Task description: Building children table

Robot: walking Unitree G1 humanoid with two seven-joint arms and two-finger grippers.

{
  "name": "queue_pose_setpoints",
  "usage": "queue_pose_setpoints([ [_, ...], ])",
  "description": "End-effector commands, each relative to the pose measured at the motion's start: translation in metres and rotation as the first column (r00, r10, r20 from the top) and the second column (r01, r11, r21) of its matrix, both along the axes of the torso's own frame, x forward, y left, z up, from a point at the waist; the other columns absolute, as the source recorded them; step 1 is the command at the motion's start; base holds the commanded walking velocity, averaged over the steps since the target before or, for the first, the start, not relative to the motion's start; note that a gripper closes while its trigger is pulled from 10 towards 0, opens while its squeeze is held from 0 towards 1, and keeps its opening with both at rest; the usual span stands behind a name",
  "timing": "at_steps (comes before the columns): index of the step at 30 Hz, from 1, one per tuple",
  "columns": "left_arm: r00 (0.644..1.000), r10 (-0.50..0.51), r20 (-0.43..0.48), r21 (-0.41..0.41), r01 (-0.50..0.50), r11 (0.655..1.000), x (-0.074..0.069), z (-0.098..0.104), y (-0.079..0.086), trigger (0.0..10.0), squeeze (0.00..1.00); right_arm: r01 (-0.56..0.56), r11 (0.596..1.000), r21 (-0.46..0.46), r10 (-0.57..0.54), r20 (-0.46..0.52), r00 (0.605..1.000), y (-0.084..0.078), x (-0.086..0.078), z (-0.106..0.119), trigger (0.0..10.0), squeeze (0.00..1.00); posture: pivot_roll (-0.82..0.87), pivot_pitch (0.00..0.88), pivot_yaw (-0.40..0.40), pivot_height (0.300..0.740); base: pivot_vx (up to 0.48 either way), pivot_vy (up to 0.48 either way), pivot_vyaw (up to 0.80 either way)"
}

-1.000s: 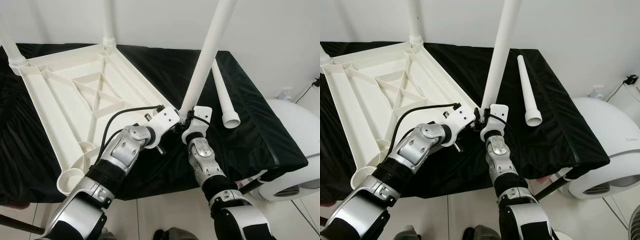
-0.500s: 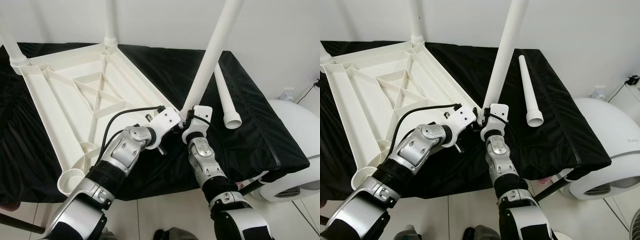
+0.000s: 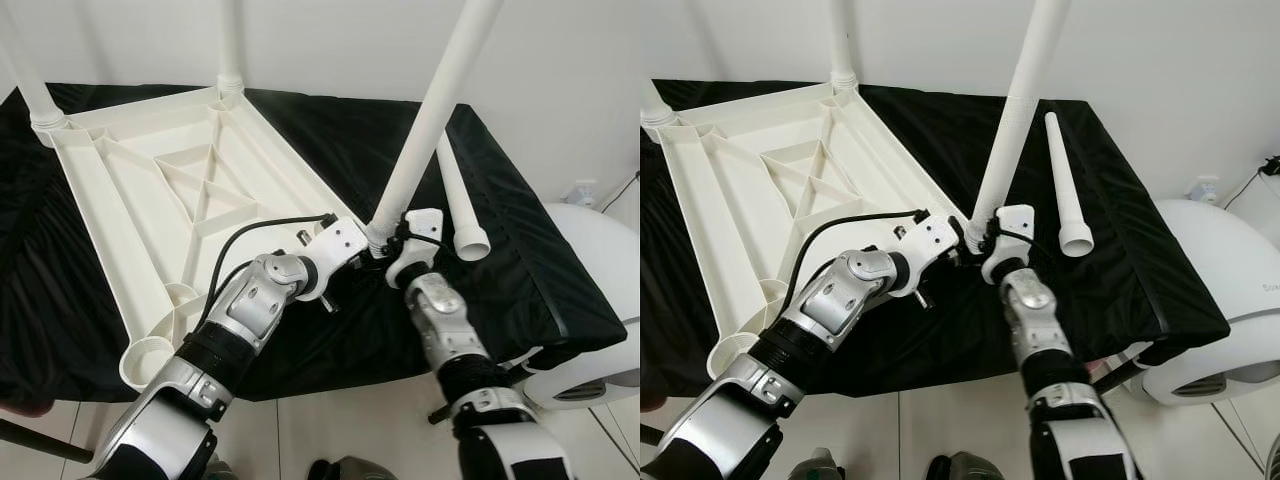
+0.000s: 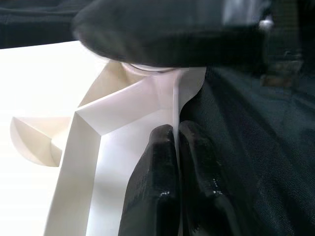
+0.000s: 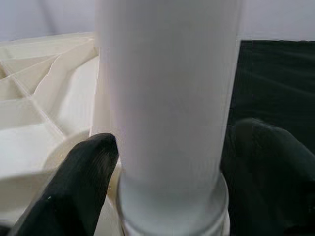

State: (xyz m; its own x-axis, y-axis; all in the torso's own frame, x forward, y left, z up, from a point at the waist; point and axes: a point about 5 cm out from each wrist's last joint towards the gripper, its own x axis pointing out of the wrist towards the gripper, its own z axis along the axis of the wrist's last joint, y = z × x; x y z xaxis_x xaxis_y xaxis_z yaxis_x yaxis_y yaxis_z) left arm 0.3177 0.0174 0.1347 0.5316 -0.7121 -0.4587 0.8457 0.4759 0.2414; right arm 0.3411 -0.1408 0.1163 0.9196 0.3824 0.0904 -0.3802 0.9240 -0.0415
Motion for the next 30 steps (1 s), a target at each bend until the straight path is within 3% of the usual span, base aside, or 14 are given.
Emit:
queue_pose_setpoints([
  [1,0.999,-0.035,-0.022,-0.003,0.035,0.999,-0.004,-0.003,-0.006,10.0,0.0,-0.042,0.999,-0.003,0.042,-0.039,0.998,-0.005,-0.001,-0.008,10.0,0.0,0.04,0.0,-0.098,0.74,0.0,0.0,0.0],
  [11,0.999,-0.033,-0.017,0.002,0.033,0.999,-0.002,0.0,-0.004,10.0,0.0,-0.153,0.987,-0.045,0.146,-0.121,0.982,-0.031,0.004,-0.014,10.0,0.0,0.04,0.0,-0.083,0.74,0.0,0.0,0.0],
  [24,0.999,-0.036,-0.016,0.002,0.036,0.999,-0.002,0.0,-0.005,10.0,0.0,-0.209,0.975,-0.075,0.197,-0.139,0.971,-0.029,0.015,-0.006,10.0,0.0,0.05,0.0,-0.083,0.74,0.0,0.0,0.0],
  [26,0.999,-0.035,-0.015,0.002,0.035,0.999,-0.002,0.001,-0.005,10.0,0.0,-0.213,0.974,-0.075,0.201,-0.14,0.97,-0.028,0.015,-0.006,9.6,0.0,0.05,0.0,-0.085,0.74,0.0,0.0,0.0],
  [27,0.999,-0.034,-0.015,0.002,0.035,0.999,-0.002,0.001,-0.005,10.0,0.0,-0.217,0.973,-0.074,0.205,-0.142,0.968,-0.028,0.015,-0.006,6.4,0.0,0.05,0.0,-0.085,0.74,0.0,0.0,0.0],
  [28,0.999,-0.033,-0.015,0.002,0.033,0.999,-0.002,0.001,-0.005,10.0,0.0,-0.226,0.972,-0.069,0.214,-0.148,0.966,-0.027,0.015,-0.007,0.0,0.0,0.05,0.0,-0.087,0.74,0.0,0.0,0.0],
  [30,0.999,-0.033,-0.015,0.002,0.033,0.999,-0.002,0.001,-0.005,10.0,0.0,-0.226,0.972,-0.069,0.214,-0.148,0.966,-0.027,0.015,-0.007,0.0,0.0,0.05,0.0,-0.087,0.74,0.0,0.0,0.0],
])
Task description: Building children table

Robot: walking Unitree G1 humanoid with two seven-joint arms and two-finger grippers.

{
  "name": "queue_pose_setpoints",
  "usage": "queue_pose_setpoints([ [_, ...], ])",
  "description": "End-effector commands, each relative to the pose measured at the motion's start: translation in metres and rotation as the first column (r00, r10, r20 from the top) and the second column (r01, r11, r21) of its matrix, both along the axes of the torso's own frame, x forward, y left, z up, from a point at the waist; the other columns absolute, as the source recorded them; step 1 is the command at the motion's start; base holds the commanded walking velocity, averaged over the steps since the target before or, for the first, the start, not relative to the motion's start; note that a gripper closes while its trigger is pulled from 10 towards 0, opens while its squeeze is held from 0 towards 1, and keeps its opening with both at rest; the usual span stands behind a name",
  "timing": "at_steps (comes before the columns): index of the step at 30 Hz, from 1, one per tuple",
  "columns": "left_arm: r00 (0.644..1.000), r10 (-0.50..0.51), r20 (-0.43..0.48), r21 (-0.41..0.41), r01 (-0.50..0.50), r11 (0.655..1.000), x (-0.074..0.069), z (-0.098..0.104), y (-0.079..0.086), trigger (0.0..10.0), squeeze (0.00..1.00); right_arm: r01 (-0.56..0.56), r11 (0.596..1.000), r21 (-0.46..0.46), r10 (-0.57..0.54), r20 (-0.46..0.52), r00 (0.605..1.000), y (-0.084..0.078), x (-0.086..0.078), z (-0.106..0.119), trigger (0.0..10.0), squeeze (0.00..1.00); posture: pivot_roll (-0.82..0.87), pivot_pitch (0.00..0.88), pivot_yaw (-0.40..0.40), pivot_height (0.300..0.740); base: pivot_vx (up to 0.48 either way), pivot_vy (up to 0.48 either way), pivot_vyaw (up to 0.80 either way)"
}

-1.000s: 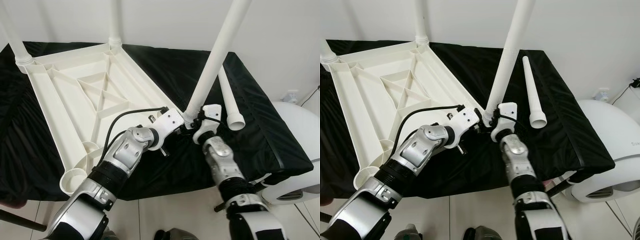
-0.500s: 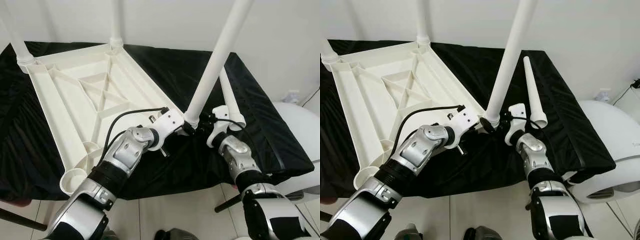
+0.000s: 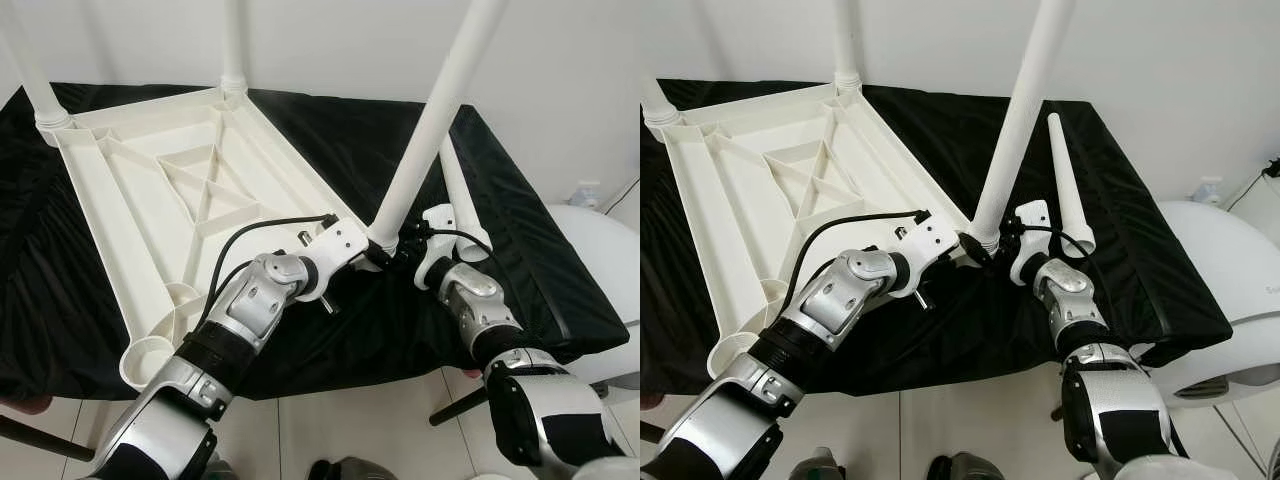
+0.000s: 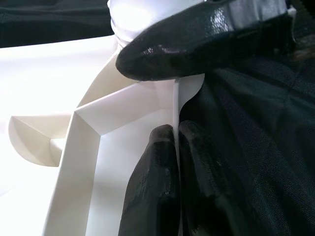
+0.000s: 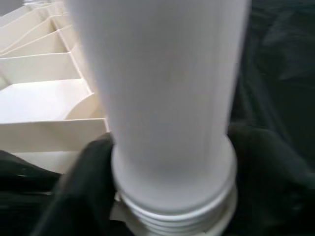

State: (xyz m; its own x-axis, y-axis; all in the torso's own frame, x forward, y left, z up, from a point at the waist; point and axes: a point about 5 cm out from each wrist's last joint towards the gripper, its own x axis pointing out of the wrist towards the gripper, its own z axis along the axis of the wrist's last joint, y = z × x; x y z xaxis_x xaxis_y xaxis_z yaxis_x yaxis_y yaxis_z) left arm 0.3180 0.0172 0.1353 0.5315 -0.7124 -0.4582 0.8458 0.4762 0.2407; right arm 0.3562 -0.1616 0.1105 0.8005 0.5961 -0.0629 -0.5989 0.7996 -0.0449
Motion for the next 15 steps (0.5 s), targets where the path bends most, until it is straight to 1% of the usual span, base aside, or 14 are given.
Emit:
queue_pose_setpoints([
  [1,0.999,-0.033,-0.015,0.002,0.033,0.999,-0.002,0.0,-0.005,10.0,0.0,0.021,1.0,-0.008,-0.021,-0.008,1.0,-0.006,0.0,-0.002,0.0,0.0,0.05,0.0,-0.087,0.74,0.0,0.0,0.0],
  [6,0.999,-0.034,-0.017,0.001,0.034,0.999,-0.003,0.0,-0.005,10.0,0.0,0.009,1.0,-0.009,-0.009,-0.023,1.0,-0.007,-0.004,-0.007,0.0,0.0,0.05,0.001,-0.084,0.74,0.0,0.0,0.0],
  [12,0.999,-0.037,-0.019,0.001,0.037,0.999,-0.003,0.0,-0.005,10.0,0.0,0.02,1.0,-0.005,-0.02,-0.033,0.999,-0.01,-0.006,-0.011,0.0,0.0,0.04,0.003,-0.083,0.74,0.0,0.0,0.0],
  [13,0.999,-0.038,-0.019,0.0,0.038,0.999,-0.004,-0.001,-0.006,10.0,0.0,0.03,1.0,-0.003,-0.03,-0.033,0.999,-0.011,-0.006,-0.012,1.5,0.0,0.04,0.003,-0.084,0.74,0.0,0.0,0.0],
  [15,0.999,-0.038,-0.019,0.0,0.038,0.999,-0.004,-0.001,-0.006,10.0,0.0,0.037,0.999,-0.002,-0.038,-0.031,0.999,-0.012,-0.006,-0.012,1.5,0.0,0.04,0.003,-0.084,0.74,0.0,0.0,0.0],
])
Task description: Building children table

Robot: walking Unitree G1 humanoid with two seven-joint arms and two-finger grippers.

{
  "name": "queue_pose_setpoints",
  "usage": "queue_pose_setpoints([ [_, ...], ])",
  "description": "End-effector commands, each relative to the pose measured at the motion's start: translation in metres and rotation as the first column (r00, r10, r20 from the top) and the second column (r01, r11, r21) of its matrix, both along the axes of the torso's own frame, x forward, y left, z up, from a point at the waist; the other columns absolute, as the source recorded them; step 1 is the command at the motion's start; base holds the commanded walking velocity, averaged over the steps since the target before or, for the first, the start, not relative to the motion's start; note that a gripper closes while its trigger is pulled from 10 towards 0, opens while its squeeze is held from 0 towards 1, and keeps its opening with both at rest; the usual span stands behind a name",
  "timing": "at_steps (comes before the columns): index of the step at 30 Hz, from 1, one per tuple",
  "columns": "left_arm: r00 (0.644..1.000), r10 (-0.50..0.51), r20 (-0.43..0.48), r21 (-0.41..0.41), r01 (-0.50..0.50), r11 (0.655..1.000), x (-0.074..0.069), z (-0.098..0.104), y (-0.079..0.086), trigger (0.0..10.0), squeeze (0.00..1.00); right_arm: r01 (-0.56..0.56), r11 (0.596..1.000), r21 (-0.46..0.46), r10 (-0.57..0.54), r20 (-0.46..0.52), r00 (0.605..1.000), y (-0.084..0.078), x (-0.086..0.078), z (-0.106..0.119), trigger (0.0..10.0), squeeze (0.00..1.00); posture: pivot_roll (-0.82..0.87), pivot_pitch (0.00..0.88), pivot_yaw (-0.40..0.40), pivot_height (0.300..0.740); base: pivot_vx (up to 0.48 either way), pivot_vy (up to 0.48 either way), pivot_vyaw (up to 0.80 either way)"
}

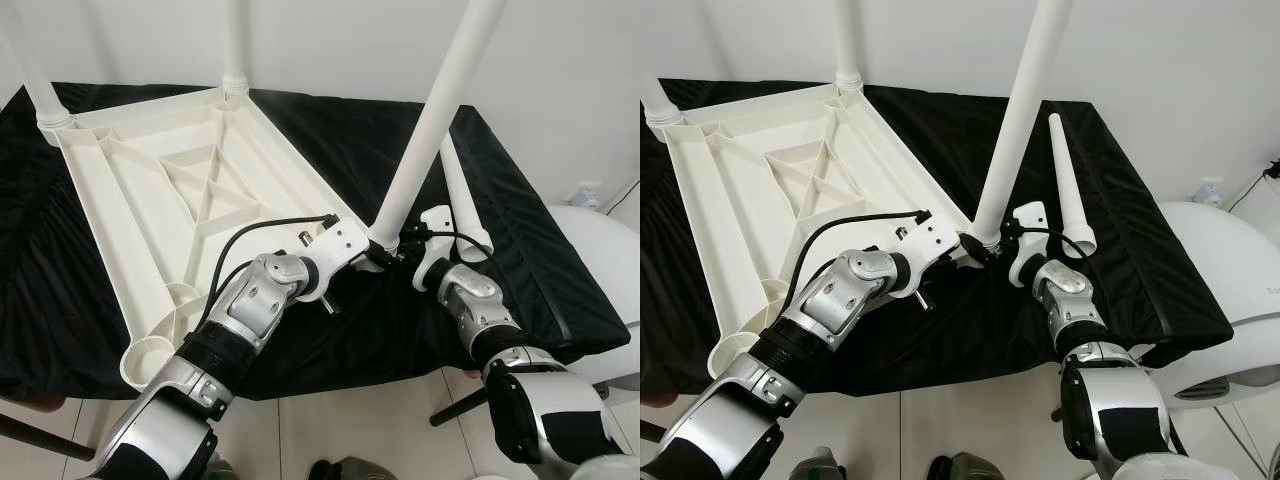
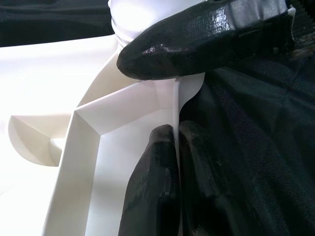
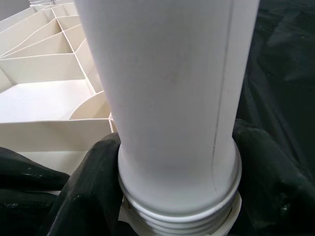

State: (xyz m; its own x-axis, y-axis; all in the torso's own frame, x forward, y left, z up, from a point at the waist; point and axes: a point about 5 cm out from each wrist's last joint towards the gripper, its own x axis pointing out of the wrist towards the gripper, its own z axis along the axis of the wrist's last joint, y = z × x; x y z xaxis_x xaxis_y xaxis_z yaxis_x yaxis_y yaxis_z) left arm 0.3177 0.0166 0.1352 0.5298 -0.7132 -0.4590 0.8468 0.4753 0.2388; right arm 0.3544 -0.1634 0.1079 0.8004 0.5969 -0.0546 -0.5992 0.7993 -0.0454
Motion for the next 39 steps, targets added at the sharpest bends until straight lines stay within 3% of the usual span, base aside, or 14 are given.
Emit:
queue_pose_setpoints([
  [1,0.999,-0.037,-0.017,0.0,0.037,0.999,-0.003,0.0,-0.005,10.0,0.0,0.042,0.999,0.003,-0.042,-0.036,0.998,-0.01,-0.005,-0.01,10.0,0.0,0.04,0.003,-0.087,0.74,0.0,0.0,0.0],
  [8,0.999,-0.035,-0.019,-0.001,0.035,0.999,-0.004,-0.001,-0.004,10.0,0.0,0.055,0.996,0.066,-0.055,-0.011,0.998,-0.001,-0.009,-0.012,10.0,0.0,0.04,0.007,-0.089,0.74,0.0,0.0,0.0],
  [14,0.999,-0.043,-0.023,-0.001,0.043,0.999,-0.006,-0.002,-0.005,10.0,0.0,0.061,0.986,0.155,-0.066,0.028,0.997,0.021,-0.016,-0.012,10.0,0.0,0.04,0.01,-0.093,0.74,0.0,0.0,0.0],
  [19,0.998,-0.053,-0.023,-0.001,0.053,0.999,-0.008,-0.002,-0.006,10.0,0.0,0.102,0.978,0.181,-0.113,0.052,0.992,0.034,-0.021,-0.012,10.0,0.0,0.05,0.008,-0.096,0.74,0.0,0.0,0.0],
  [25,0.998,-0.058,-0.024,0.0,0.058,0.998,-0.009,-0.003,-0.006,10.0,0.0,0.14,0.97,0.197,-0.153,0.056,0.987,0.038,-0.023,-0.012,10.0,0.0,0.05,0.005,-0.098,0.74,0.0,0.0,0.0],
  [26,0.998,-0.063,-0.025,0.002,0.063,0.998,-0.01,-0.004,-0.006,10.0,0.0,0.172,0.966,0.195,-0.187,0.063,0.98,0.039,-0.024,-0.012,10.0,0.26,0.05,0.005,-0.098,0.74,0.0,0.0,0.0],
  [27,0.998,-0.063,-0.025,0.002,0.063,0.998,-0.01,-0.004,-0.006,10.0,0.0,0.172,0.966,0.195,-0.187,0.063,0.98,0.039,-0.024,-0.012,10.0,0.26,0.05,0.005,-0.098,0.74,0.0,0.0,0.0],
  [28,0.997,-0.069,-0.025,0.004,0.069,0.998,-0.012,-0.004,-0.005,10.0,0.0,0.202,0.958,0.205,-0.218,0.061,0.974,0.04,-0.025,-0.011,10.0,1.0,0.05,0.003,-0.1,0.74,0.0,0.0,0.0],
  [34,0.996,-0.085,-0.029,0.011,0.085,0.996,-0.016,-0.006,-0.004,10.0,0.0,0.261,0.939,0.223,-0.283,0.074,0.956,0.042,-0.027,-0.005,10.0,1.0,0.05,0.002,-0.1,0.74,0.0,0.0,0.0],
  [35,0.995,-0.09,-0.03,0.011,0.09,0.996,-0.018,-0.007,-0.003,10.0,0.0,0.26,0.939,0.224,-0.284,0.082,0.955,0.044,-0.029,-0.004,10.0,0.89,0.05,0.002,-0.101,0.74,0.0,0.0,0.0],
  [36,0.995,-0.095,-0.031,0.012,0.096,0.995,-0.02,-0.007,-0.003,10.0,0.0,0.254,0.94,0.227,-0.279,0.085,0.956,0.047,-0.031,-0.003,10.0,0.0,0.05,0.001,-0.1,0.74,0.0,0.0,0.0],
  [39,0.994,-0.103,-0.034,0.016,0.104,0.994,-0.024,-0.009,0.0,10.0,0.0,0.243,0.942,0.23,-0.27,0.089,0.959,0.053,-0.035,-0.002,10.0,0.0,0.05,0.002,-0.102,0.74,0.0,0.0,0.0],
])
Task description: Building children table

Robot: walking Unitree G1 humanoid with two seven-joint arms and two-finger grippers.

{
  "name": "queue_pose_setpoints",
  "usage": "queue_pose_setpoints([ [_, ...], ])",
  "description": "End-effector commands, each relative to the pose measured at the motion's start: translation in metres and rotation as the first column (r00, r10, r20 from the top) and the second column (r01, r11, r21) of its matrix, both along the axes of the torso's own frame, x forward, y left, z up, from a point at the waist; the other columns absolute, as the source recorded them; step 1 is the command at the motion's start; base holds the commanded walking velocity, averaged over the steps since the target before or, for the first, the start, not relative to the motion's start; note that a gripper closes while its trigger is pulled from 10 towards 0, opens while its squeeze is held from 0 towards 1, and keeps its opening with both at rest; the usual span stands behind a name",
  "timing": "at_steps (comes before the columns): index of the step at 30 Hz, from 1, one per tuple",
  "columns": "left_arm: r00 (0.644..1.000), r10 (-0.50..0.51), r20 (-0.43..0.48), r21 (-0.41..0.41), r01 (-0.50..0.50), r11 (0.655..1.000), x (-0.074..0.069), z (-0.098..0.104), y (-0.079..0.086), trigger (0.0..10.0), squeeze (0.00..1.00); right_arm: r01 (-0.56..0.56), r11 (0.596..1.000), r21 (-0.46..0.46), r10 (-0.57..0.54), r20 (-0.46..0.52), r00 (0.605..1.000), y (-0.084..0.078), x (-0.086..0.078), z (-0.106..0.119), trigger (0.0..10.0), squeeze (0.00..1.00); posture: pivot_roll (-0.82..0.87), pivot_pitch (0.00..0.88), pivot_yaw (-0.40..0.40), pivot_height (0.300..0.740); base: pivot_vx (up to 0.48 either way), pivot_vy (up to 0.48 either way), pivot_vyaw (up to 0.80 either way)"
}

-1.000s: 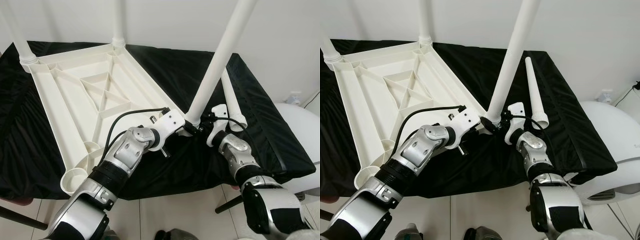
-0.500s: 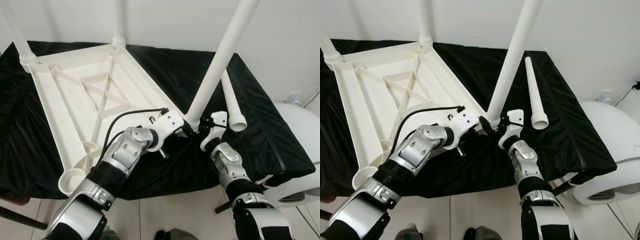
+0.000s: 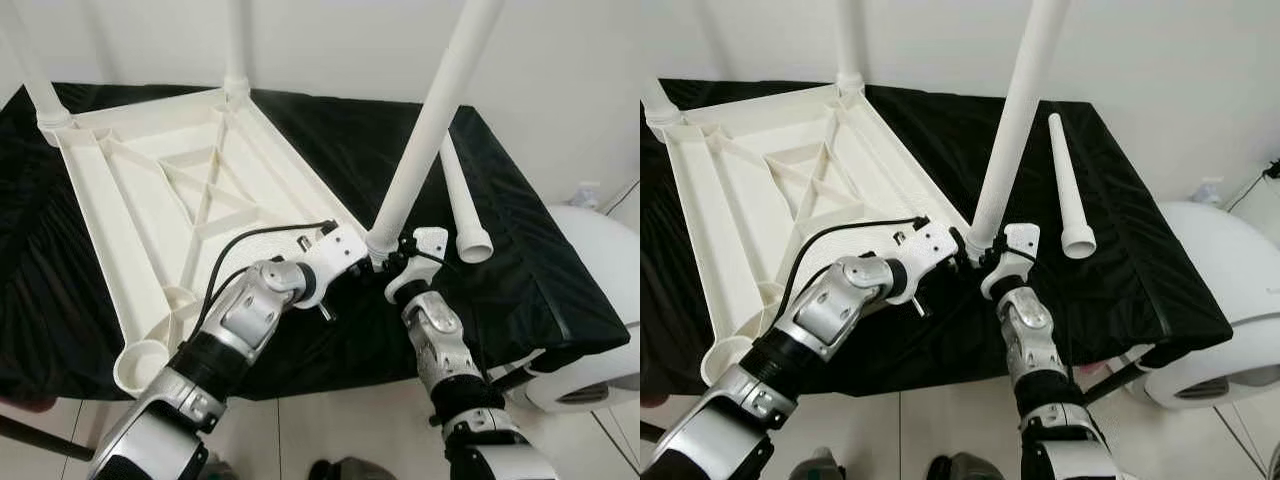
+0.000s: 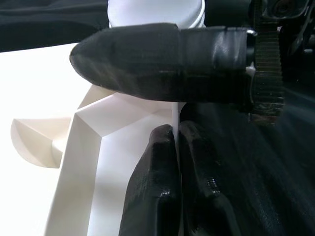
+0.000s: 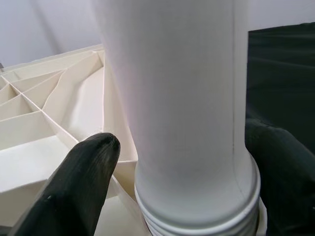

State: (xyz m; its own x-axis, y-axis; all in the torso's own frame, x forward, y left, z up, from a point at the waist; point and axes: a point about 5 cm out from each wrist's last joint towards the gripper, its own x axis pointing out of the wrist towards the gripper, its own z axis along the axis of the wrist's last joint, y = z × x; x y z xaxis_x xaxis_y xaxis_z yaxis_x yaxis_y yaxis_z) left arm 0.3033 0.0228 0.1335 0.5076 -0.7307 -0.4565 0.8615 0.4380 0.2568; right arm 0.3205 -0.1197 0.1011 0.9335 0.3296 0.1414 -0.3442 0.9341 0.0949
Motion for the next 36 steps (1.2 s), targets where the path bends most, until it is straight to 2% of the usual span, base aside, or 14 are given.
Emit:
queue_pose_setpoints([
  [1,0.996,-0.067,-0.053,0.011,0.068,0.998,-0.011,-0.008,-0.004,10.0,0.0,-0.028,1.0,-0.005,0.028,0.022,0.999,0.011,-0.002,0.006,10.0,0.0,0.05,0.003,-0.101,0.74,0.0,0.0,0.0],
  [15,0.995,-0.086,-0.056,0.049,0.089,0.995,-0.021,-0.011,0.013,10.0,0.0,-0.001,0.999,-0.037,0.003,0.038,0.999,0.005,-0.008,0.013,10.0,0.0,0.05,0.014,-0.091,0.74,0.0,0.0,0.0],
  [20,0.995,-0.083,-0.053,0.051,0.086,0.995,-0.021,-0.009,0.015,10.0,0.0,-0.071,0.994,-0.082,0.074,0.036,0.997,-0.008,-0.012,0.012,10.0,0.0,0.04,0.017,-0.087,0.74,0.0,0.0,0.0],
  [23,0.995,-0.083,-0.053,0.051,0.086,0.995,-0.021,-0.009,0.015,10.0,0.0,-0.071,0.994,-0.082,0.074,0.036,0.997,-0.008,-0.012,0.012,10.0,0.0,0.04,0.017,-0.087,0.74,0.0,0.0,0.0],
  [27,0.995,-0.08,-0.051,0.051,0.083,0.995,-0.021,-0.008,0.016,10.0,0.0,-0.127,0.987,-0.096,0.131,0.035,0.991,-0.019,-0.014,0.015,10.0,0.0,0.04,0.019,-0.087,0.74,0.0,0.0,0.0],
  [30,0.996,-0.075,-0.048,0.048,0.077,0.996,-0.021,-0.007,0.017,10.0,0.0,-0.207,0.97,-0.128,0.211,0.02,0.977,-0.04,-0.013,0.017,10.0,0.0,0.03,0.019,-0.085,0.74,0.0,0.0,0.0],
  [32,0.996,-0.075,-0.048,0.048,0.077,0.996,-0.021,-0.007,0.017,10.0,0.0,-0.207,0.97,-0.128,0.211,0.02,0.977,-0.04,-0.013,0.017,10.0,0.0,0.03,0.019,-0.085,0.74,0.0,0.0,0.0],
  [36,0.996,-0.078,-0.05,0.047,0.08,0.996,-0.021,-0.006,0.017,10.0,0.0,-0.241,0.958,-0.156,0.247,0.025,0.969,-0.05,-0.008,0.024,10.0,0.0,0.03,0.021,-0.083,0.74,0.0,0.0,0.0],
])
